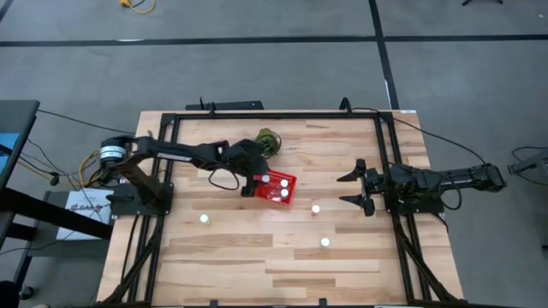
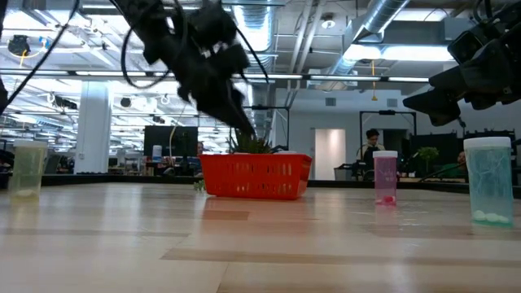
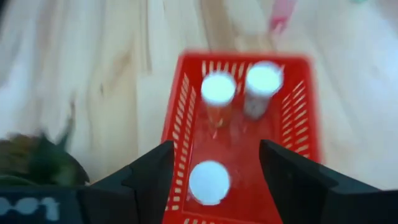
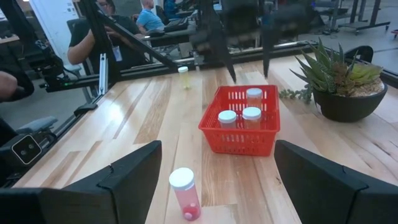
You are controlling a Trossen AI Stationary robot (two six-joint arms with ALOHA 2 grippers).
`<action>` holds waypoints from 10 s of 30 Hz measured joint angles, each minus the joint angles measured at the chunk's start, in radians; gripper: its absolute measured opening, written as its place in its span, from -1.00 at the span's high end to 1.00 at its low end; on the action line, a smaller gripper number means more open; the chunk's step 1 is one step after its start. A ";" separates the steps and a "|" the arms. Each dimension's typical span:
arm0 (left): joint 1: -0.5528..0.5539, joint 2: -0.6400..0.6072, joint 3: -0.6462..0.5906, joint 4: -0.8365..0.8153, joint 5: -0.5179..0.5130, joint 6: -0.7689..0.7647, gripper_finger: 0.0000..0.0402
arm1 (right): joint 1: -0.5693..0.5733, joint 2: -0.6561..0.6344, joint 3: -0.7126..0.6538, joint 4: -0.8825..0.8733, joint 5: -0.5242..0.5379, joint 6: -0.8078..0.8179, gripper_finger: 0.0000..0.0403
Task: Pick and place pill bottles into a basket
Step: Put the yellow medicine bottle into the red bin, then put the pink medicine bottle into the red bin
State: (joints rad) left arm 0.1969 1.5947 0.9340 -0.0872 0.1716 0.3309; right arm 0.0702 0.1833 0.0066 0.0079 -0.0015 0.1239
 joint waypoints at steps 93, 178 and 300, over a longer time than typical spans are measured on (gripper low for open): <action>-0.737 -0.321 -0.086 -0.808 -0.491 -0.784 0.42 | 0.000 0.000 0.000 0.000 0.000 0.000 -0.52; -0.074 0.013 0.131 -0.393 -0.105 -0.082 0.41 | 0.000 0.001 0.000 0.000 0.000 0.000 -0.52; -0.367 -1.585 -0.916 0.277 -0.196 -0.206 0.01 | 0.000 0.014 0.000 0.000 0.001 0.000 -0.52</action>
State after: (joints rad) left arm -0.1704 0.0101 0.0185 0.1896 -0.0242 0.1245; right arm 0.0704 0.1970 0.0066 0.0078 -0.0010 0.1239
